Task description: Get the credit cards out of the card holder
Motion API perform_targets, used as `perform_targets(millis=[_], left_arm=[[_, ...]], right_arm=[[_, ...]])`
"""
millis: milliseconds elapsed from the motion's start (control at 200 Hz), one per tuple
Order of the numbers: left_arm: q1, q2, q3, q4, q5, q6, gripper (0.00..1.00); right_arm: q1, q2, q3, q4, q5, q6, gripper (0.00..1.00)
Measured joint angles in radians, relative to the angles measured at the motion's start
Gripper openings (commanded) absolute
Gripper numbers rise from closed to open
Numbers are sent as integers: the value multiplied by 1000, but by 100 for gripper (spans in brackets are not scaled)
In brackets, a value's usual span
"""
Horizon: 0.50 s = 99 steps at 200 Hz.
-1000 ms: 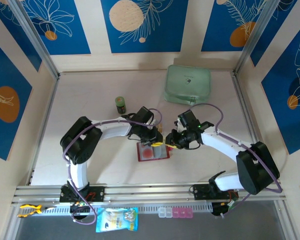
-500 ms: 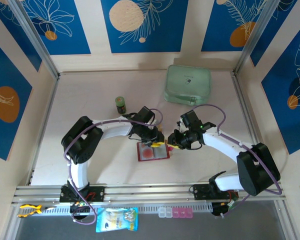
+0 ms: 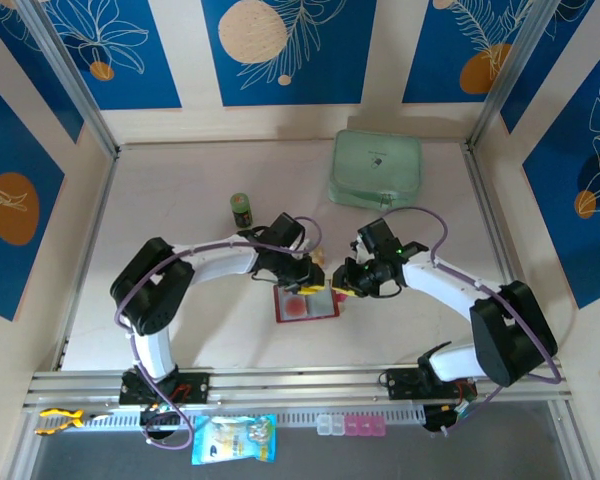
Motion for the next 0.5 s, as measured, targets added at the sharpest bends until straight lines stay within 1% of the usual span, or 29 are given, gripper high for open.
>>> perform_targets(millis=[395,495], left_arm=[[46,-117,-164,30,-11,-1,23],[61,-151,-207,45,-21,-1,21]], right_arm=[[115,143,109,11,-2,13,26],[141,184,132,17,-3,19,26]])
